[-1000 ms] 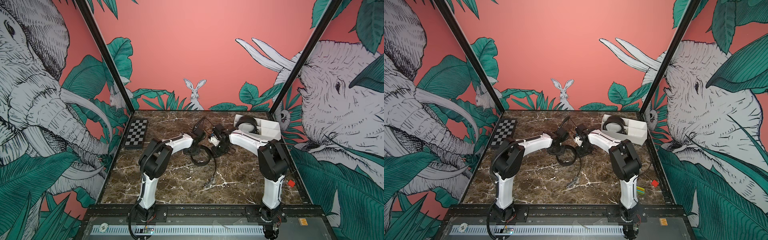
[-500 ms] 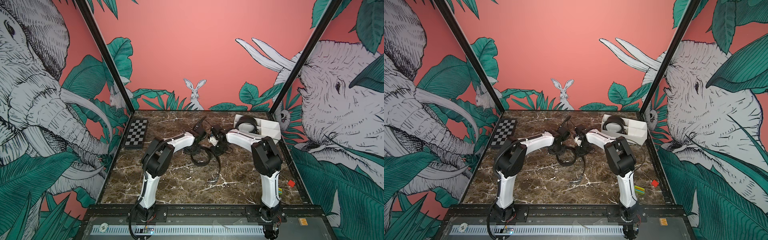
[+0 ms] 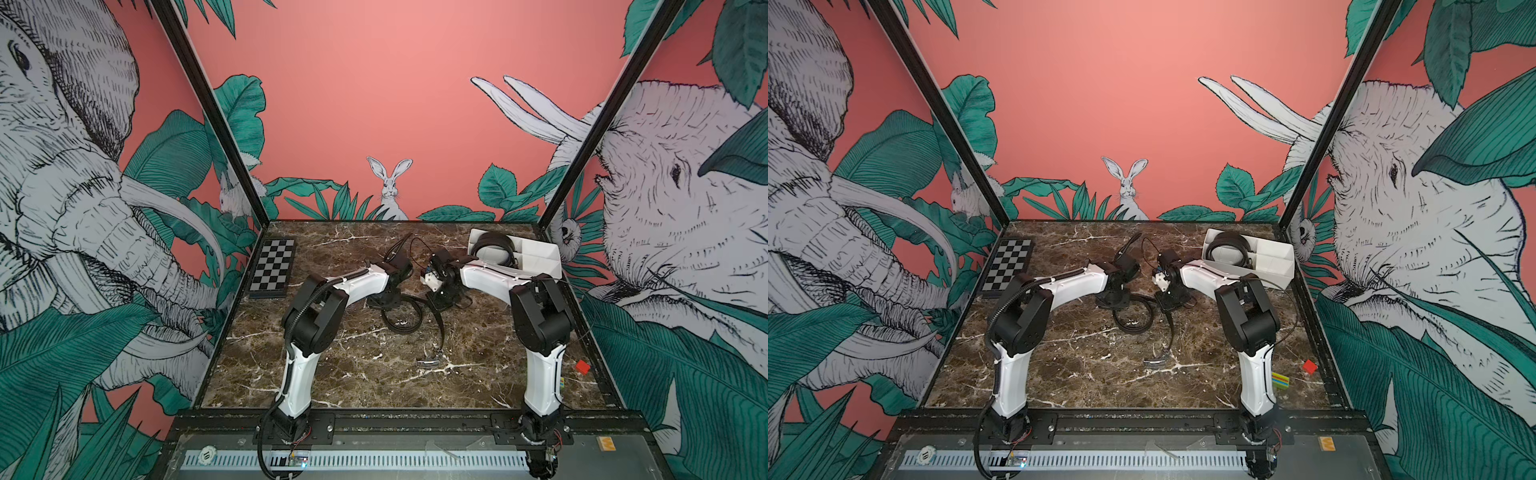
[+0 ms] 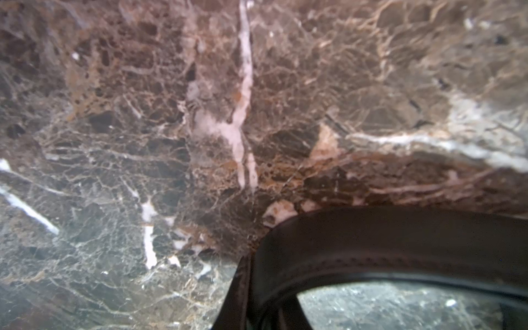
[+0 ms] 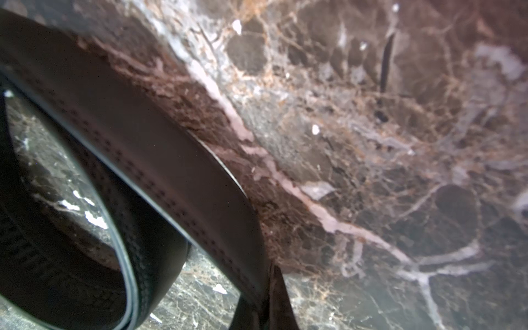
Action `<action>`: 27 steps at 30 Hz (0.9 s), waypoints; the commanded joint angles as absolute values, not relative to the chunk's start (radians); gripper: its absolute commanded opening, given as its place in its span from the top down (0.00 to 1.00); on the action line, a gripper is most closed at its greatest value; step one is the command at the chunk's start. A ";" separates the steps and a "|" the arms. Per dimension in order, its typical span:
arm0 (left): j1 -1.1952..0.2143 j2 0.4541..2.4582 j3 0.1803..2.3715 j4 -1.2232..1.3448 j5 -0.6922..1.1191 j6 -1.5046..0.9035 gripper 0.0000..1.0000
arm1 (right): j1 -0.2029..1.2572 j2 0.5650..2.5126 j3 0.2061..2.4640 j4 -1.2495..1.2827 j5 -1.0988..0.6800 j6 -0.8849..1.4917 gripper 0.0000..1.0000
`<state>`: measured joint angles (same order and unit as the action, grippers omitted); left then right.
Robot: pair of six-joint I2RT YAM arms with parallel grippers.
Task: Place the belts into the storage roll
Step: Roll the belt at the center of the board.
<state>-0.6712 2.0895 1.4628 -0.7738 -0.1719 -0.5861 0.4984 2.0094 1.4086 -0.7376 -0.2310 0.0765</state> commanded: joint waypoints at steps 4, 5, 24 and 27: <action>-0.602 2.264 1.332 -0.896 -0.226 -0.636 0.82 | 0.411 1.996 1.343 -0.906 -0.051 0.070 1.00; -0.601 2.264 1.332 -0.897 -0.227 -0.637 0.82 | 0.405 1.995 1.342 -0.906 -0.048 0.071 1.00; -0.595 2.279 1.338 -0.886 -0.203 -0.647 0.79 | 0.347 1.967 1.272 -0.901 -0.031 0.076 1.00; -0.594 2.281 1.339 -0.888 -0.201 -0.648 0.79 | 0.342 1.959 1.263 -0.903 -0.031 0.077 1.00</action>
